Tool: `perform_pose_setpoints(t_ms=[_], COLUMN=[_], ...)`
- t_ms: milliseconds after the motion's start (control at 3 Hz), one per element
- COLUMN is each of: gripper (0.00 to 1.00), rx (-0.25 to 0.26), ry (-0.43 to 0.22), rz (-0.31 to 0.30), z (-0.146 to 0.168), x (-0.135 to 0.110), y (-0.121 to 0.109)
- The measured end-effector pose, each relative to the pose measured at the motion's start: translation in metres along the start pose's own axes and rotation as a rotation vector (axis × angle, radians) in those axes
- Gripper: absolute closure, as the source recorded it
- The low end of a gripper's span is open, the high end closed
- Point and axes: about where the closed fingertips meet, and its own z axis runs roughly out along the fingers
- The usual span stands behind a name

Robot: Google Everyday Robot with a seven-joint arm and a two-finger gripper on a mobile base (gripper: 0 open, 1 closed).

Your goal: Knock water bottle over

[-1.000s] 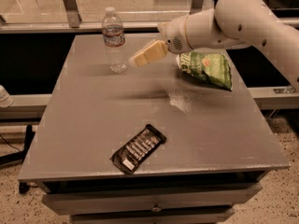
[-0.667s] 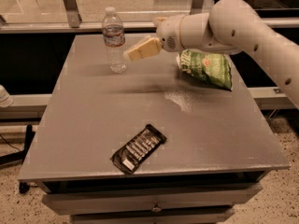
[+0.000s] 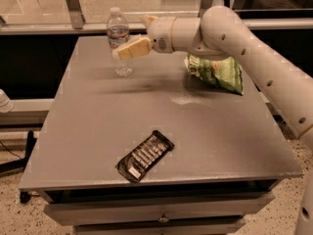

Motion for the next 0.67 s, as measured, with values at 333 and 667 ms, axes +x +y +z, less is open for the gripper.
perform_pose_setpoints(t_ms=[333,667], gripper=[0.0,0.19], rx=[-0.074,-0.117], ry=[-0.035,-0.049], rz=[0.002,0.008], z=[0.026,0.043], x=[-0.004,-0.002], y=[0.013,0.024])
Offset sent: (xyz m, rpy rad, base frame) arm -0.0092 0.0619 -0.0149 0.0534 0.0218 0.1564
